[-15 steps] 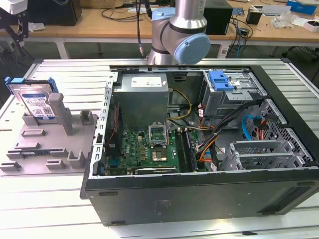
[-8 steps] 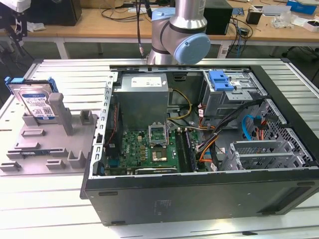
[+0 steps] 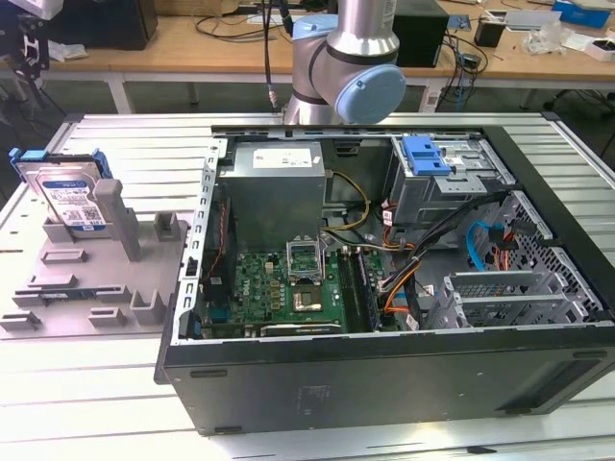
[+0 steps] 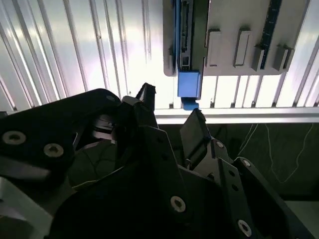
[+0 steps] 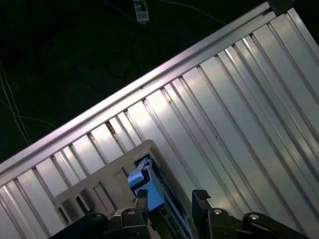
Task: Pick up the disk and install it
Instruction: 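Pick up the disk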
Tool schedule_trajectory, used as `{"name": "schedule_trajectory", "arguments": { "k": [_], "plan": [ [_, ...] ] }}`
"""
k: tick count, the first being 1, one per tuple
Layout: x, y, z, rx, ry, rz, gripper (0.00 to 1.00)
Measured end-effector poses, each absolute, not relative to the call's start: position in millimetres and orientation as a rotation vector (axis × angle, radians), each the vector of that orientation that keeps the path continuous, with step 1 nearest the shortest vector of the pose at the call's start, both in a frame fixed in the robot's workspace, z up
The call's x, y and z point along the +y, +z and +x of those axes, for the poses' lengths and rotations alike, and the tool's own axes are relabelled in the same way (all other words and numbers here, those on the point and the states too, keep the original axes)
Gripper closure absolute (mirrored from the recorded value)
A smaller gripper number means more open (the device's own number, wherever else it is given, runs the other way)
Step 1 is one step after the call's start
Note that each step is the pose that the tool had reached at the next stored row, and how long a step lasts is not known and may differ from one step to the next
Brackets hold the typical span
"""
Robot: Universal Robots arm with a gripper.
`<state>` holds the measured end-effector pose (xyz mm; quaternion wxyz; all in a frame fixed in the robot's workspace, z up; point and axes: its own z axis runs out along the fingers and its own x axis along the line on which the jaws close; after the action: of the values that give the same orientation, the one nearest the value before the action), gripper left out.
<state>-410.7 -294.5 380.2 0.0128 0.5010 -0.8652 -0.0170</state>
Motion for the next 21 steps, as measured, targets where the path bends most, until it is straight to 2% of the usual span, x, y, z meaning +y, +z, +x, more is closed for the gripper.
{"name": "schedule_trajectory", "arguments": {
  "k": [21],
  "plan": [
    [-294.5,377.6,-405.3,-2.357,-0.026,2.007,0.52]
  ]
}}
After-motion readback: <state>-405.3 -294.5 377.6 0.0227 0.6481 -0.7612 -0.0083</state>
